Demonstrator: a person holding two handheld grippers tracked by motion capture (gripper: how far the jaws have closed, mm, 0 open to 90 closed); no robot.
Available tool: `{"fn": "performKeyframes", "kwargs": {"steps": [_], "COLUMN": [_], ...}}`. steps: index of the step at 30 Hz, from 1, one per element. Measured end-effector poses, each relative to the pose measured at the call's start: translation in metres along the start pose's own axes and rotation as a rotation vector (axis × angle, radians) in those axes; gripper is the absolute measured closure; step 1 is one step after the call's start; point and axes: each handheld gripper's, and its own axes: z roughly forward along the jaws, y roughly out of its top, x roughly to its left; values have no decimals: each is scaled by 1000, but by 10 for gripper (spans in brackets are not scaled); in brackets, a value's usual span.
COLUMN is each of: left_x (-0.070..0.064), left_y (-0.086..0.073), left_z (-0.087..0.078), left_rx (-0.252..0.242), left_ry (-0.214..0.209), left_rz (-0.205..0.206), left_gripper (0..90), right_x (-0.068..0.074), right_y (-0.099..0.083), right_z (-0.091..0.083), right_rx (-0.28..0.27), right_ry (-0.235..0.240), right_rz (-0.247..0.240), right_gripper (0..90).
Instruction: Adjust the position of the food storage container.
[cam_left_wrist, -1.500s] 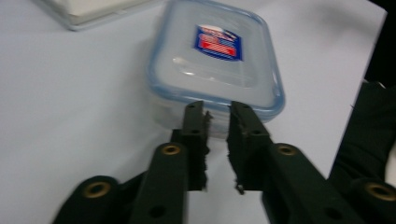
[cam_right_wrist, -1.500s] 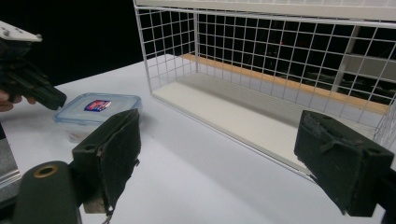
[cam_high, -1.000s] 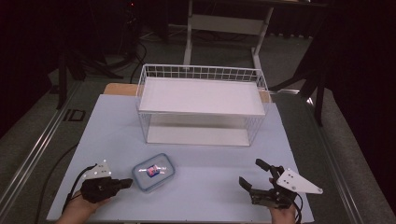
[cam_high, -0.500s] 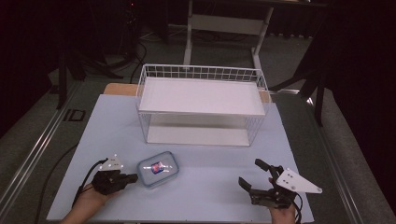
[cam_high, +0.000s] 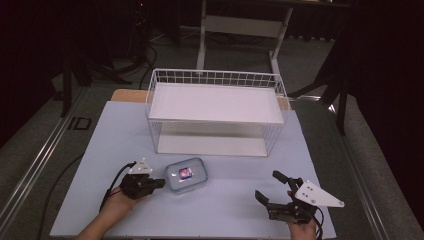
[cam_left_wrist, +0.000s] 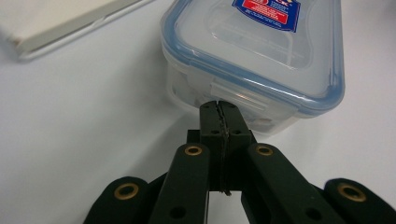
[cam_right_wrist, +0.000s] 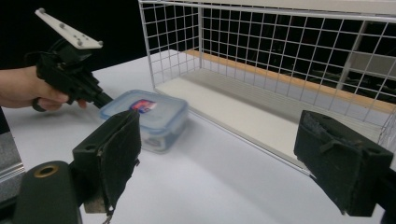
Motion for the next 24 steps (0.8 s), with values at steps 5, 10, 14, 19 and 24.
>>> {"fn": "performKeyframes", "kwargs": {"steps": [5, 10, 14, 19, 24], "left_x": [-3, -5, -3, 1, 4], "left_y": [12, 13, 13, 16, 24], "left_z": [12, 10, 8, 15, 22], "left_rx": [4, 5, -8, -4, -10], "left_ry": [13, 20, 34, 45, 53], "left_rz": [9, 13, 1, -5, -19], "left_gripper": [900, 900, 900, 900, 900], "right_x": [0, -1, -2, -1, -1], "right_y": [-1, -1, -1, -1, -2], "right_z": [0, -1, 0, 0, 2], "right_rx": [5, 2, 3, 6, 14], "right_ry": [4, 5, 7, 7, 12], "right_rz": [2, -1, 7, 0, -2], "right_gripper": [148, 148, 148, 149, 148]}}
